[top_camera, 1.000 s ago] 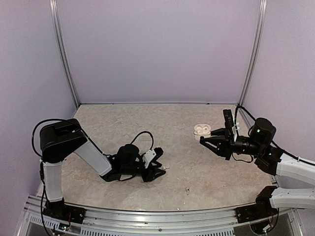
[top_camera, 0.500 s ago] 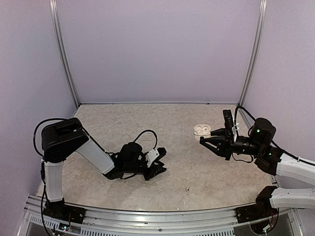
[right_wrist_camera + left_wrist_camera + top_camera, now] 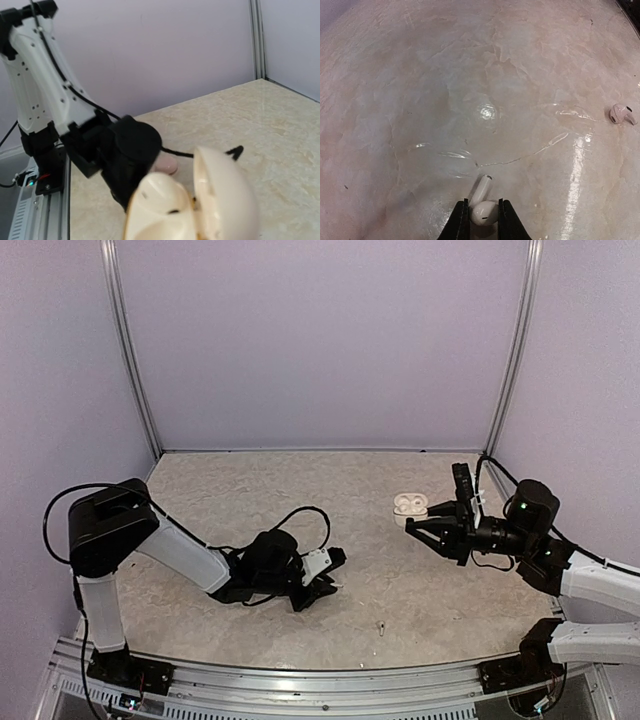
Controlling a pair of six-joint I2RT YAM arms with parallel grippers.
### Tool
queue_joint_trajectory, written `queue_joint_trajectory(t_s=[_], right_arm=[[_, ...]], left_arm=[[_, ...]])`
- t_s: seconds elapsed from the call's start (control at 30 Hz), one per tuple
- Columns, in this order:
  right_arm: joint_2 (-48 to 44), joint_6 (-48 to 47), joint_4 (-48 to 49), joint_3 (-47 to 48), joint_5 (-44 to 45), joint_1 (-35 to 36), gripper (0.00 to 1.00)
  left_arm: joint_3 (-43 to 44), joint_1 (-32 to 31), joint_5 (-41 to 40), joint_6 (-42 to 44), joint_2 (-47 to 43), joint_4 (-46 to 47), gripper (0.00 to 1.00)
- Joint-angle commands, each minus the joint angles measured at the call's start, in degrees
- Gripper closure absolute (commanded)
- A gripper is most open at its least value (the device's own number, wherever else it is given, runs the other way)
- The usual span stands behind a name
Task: Insert the wireless bluetooth earbuds into the charging case
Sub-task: Pick up the right earbud from the center of the board, then insert the right earbud into the right side groove of the charging case.
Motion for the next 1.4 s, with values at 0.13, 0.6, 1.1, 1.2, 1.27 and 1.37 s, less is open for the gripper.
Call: queue_joint_trajectory(t_s=[0.13, 0.6, 1.1, 1.2, 1.27, 1.37], right_arm=[[1.75, -1.97, -0.34, -0.01, -3.31, -0.6, 1.0], [8.12, -8.16, -0.28, 0.26, -5.83, 3.15, 1.0], [21.5, -20.55, -8.39, 8.34, -9.65, 13.97, 1.0], [22.9, -20.9, -8.82, 9.52, -11.22, 14.65, 1.0], [24.15, -21.09, -9.48, 10.52, -12.31, 15.2, 1.0], [26.36, -21.06, -10.98, 11.92, -13.73, 16.68, 1.0]], left_arm=[[0.13, -3.3, -6.56, 3.8, -12.09, -11.69, 0.83], [4.8, -11.82, -16.46, 8.98, -34.74, -34.6, 0.82], [16.63, -22.81, -26.15, 18.05, -39.04, -53.17, 0.82], [17.75, -24.48, -28.39, 19.65, -38.03, -55.91, 0.82], [18.21, -25.82, -29.9, 20.73, -37.41, -57.01, 0.82], [18.63, -27.13, -31.61, 22.16, -36.76, -57.44, 0.82]])
